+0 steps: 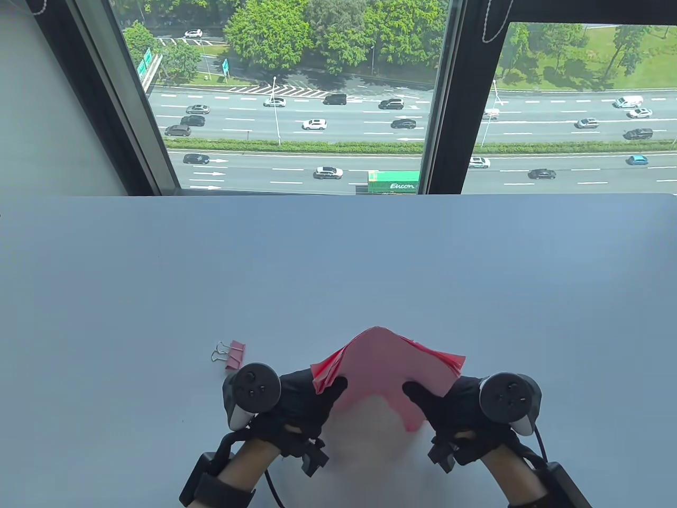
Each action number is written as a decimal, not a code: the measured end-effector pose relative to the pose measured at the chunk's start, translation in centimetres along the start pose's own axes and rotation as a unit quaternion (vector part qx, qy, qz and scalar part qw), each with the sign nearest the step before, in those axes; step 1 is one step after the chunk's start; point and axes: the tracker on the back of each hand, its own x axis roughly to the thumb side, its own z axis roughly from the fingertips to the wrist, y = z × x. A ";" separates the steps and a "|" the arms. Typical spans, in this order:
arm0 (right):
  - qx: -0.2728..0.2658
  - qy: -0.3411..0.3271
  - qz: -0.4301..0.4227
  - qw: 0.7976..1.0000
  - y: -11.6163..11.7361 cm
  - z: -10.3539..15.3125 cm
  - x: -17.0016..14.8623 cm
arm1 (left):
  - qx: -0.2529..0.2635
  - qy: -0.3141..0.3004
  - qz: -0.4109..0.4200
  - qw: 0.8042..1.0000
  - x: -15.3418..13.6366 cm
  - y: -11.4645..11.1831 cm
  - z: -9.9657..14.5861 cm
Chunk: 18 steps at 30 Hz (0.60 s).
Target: Clip paper with binder clip (Left hand to clip)
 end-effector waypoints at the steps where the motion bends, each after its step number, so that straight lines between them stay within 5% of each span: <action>1: 0.001 -0.004 -0.001 1.000 -0.2 0.1 0.1 | -0.003 -0.001 0.011 1.000 0.0 0.2 0.0; 9: -0.005 0.001 -0.016 1.000 -1.9 0.1 0.0 | -0.008 -0.007 0.078 0.997 -0.1 1.2 -0.1; 18: 0.054 -0.009 -0.062 0.997 -1.2 -0.1 0.9 | -0.029 -0.042 0.027 0.998 1.6 2.1 0.0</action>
